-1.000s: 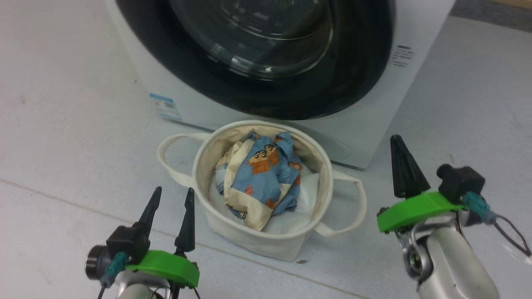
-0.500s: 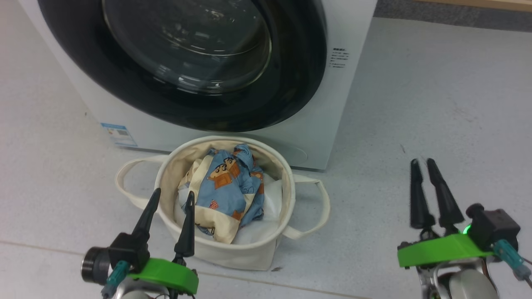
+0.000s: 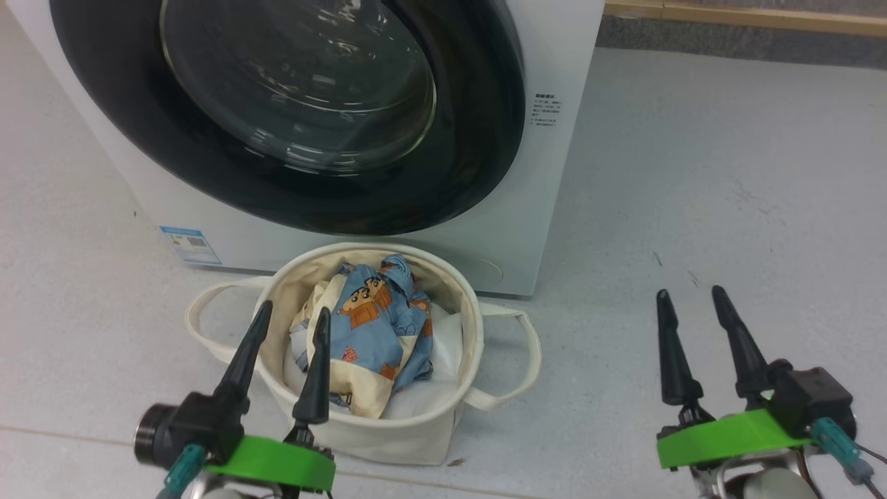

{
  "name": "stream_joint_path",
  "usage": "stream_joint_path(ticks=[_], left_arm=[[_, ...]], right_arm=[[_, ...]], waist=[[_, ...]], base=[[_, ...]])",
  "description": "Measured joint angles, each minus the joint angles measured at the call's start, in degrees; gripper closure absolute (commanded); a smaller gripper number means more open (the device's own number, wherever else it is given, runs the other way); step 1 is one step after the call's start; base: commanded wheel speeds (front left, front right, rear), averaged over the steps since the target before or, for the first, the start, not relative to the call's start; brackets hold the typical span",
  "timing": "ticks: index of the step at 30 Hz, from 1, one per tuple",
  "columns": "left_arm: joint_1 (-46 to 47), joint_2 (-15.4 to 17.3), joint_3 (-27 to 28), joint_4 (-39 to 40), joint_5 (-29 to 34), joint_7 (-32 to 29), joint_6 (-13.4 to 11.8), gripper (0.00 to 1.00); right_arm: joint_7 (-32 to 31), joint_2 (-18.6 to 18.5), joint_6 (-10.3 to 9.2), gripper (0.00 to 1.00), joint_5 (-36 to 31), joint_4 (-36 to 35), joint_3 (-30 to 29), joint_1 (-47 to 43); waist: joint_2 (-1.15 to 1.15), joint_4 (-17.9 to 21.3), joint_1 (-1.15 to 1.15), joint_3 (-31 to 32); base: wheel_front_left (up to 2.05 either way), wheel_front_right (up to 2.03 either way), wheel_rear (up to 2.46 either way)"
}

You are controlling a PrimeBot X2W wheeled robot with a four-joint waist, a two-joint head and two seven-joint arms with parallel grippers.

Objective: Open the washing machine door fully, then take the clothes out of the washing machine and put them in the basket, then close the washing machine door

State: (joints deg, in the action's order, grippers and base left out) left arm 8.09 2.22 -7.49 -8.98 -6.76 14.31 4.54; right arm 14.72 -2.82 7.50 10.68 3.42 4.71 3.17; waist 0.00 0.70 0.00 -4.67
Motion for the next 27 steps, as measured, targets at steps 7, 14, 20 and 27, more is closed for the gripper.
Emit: stream_joint_path(ticks=[7, 14, 20, 27], left_arm=[[-2.42, 0.08, -0.18, -0.56, 0.18, 0.00, 0.10, 0.00], [-2.49, 0.09, -0.60, -1.81, 0.49, 0.00, 0.01, 0.00], [-3.45, 0.12, -0.58, -3.54, -1.01, 0.00, -0.57, 0.00], [-3.44, 0.12, -0.59, -4.72, -0.88, 0.00, -1.05, 0.00]], right_arm=[[0.00, 0.03, 0.00, 0.00, -0.01, 1.52, -2.69, -0.73], [0.00, 0.07, 0.00, 0.00, -0.05, 3.12, -2.90, -1.55], [0.00, 0.07, 0.00, 0.00, -0.10, 3.34, -3.43, -1.55], [0.00, 0.07, 0.00, 0.00, -0.10, 3.56, -3.49, -1.90]], waist=[[0.00, -0.58, 0.00, 1.38], [0.00, -1.07, 0.00, 2.35], [0.00, -1.27, 0.00, 2.70], [0.00, -1.33, 0.00, 3.24]], base=[[0.00, 0.00, 0.00], [0.00, 0.00, 0.00], [0.00, 0.00, 0.00], [0.00, 0.00, 0.00]])
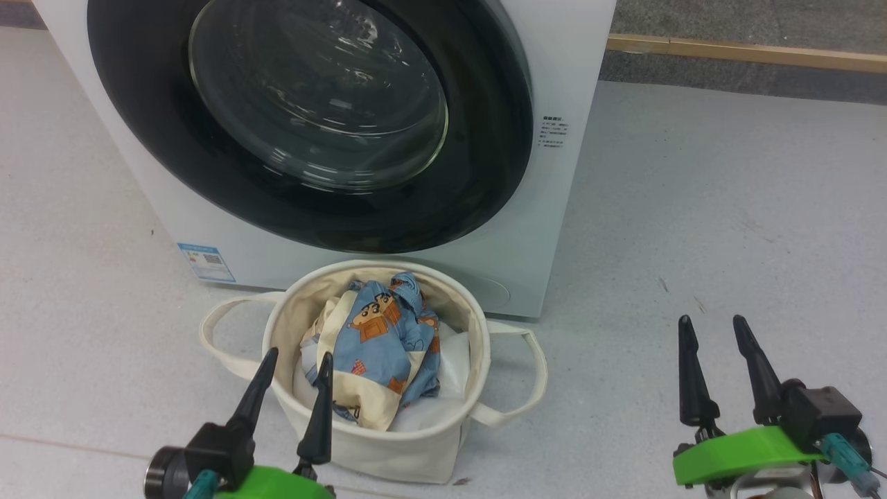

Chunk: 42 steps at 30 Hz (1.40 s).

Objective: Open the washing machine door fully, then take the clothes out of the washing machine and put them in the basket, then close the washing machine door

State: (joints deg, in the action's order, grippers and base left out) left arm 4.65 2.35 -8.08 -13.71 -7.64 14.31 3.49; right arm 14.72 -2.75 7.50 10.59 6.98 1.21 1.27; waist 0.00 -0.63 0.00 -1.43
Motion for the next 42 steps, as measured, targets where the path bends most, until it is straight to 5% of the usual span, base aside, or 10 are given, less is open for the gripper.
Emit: stream_joint_path(ticks=[42], left_arm=[[0.05, 0.00, 0.25, -1.75, -1.22, 0.00, -0.68, 0.00]], right_arm=[[0.00, 0.01, 0.00, 0.00, -0.49, 1.45, -0.49, -0.08]], waist=[[0.00, -0.08, 0.00, -0.01]], base=[[0.00, 0.00, 0.00]])
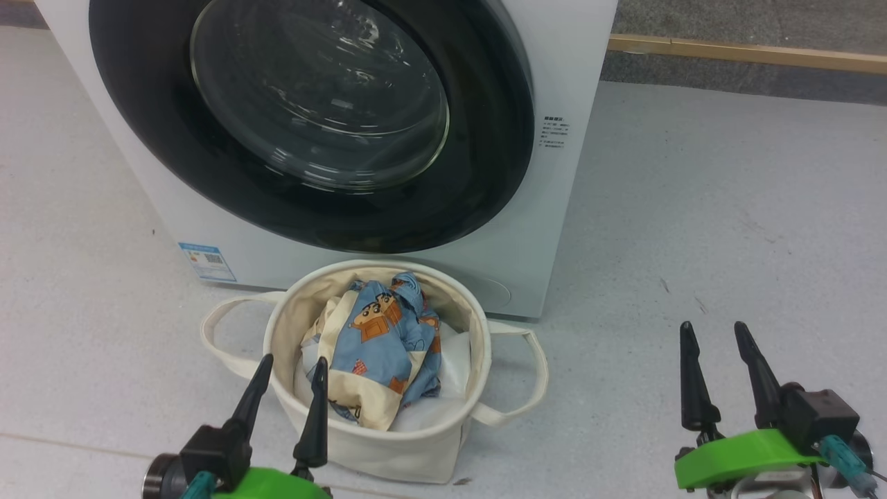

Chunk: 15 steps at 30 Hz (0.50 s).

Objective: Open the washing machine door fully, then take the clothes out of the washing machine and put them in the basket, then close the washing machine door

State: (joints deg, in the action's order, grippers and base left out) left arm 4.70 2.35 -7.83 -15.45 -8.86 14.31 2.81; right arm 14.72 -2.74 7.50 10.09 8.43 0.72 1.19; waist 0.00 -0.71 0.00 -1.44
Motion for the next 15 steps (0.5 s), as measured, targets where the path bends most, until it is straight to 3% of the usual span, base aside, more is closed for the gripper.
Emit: stream_joint_path(ticks=[7, 8, 15], left_arm=[[0.02, 0.00, -0.31, -0.12, -0.01, 0.00, 0.25, 0.00], [0.04, 0.00, -0.45, -0.30, 0.15, 0.00, 0.33, 1.00], [-2.92, -0.15, -0.60, -5.86, -0.10, -0.36, 0.41, 1.00]], right_arm=[[0.00, 0.01, 0.00, 0.00, 0.00, 0.04, -0.02, 0.00], [0.00, 0.01, 0.00, 1.00, -0.01, 0.05, -0.02, 0.00], [-0.05, 0.18, 0.00, 1.00, 0.34, 5.42, 0.30, -2.43]], waist=[[0.00, -0.34, 0.00, 0.05], [0.00, -0.40, 0.00, 0.03], [0.00, -0.42, 0.00, 0.02]], base=[[0.00, 0.00, 0.00], [0.00, 0.00, 0.00], [0.00, 0.00, 0.00]])
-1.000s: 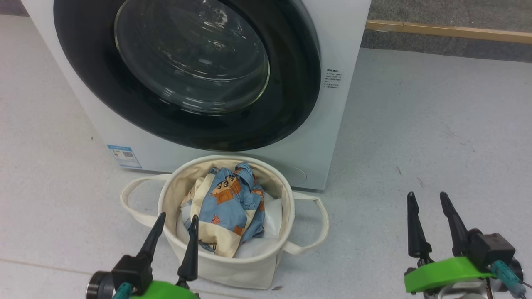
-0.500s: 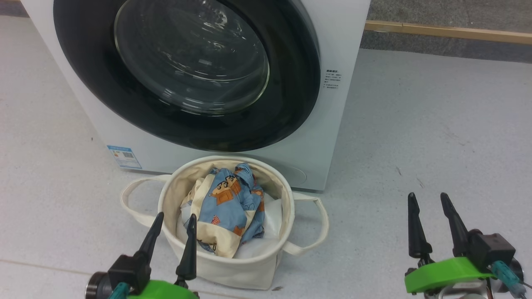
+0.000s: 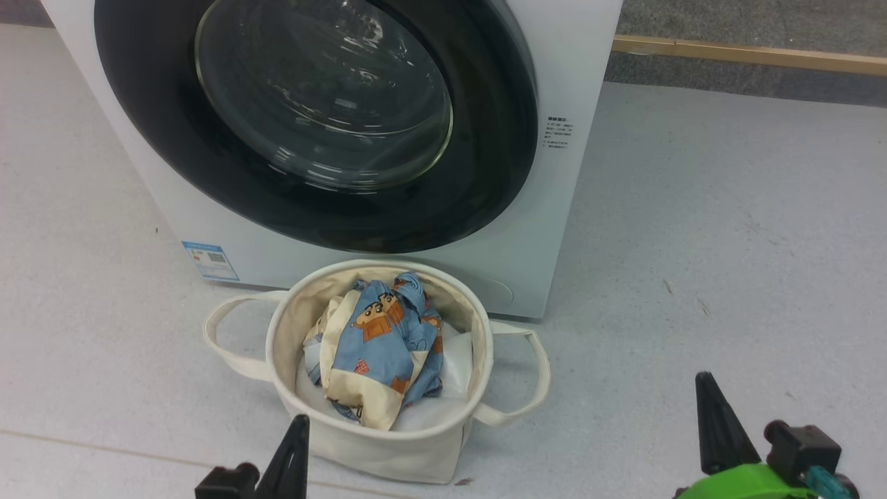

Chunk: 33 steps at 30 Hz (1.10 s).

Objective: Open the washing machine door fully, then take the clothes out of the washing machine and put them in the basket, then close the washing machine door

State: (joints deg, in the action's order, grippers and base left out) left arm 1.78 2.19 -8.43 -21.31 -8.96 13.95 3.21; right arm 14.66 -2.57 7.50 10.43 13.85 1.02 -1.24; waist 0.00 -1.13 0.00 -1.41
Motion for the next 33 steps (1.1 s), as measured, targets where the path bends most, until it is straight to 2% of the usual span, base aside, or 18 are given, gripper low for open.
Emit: stream_joint_path(ticks=[33], left_arm=[[-0.41, 0.00, 3.11, 1.34, -21.86, -5.35, 0.35, 1.00]], right_arm=[[-4.11, -0.42, 0.00, 1.00, 22.88, 0.49, -0.29, 0.18]], waist=[[0.00, 0.31, -0.01, 0.40]], base=[[0.00, 0.00, 0.00]])
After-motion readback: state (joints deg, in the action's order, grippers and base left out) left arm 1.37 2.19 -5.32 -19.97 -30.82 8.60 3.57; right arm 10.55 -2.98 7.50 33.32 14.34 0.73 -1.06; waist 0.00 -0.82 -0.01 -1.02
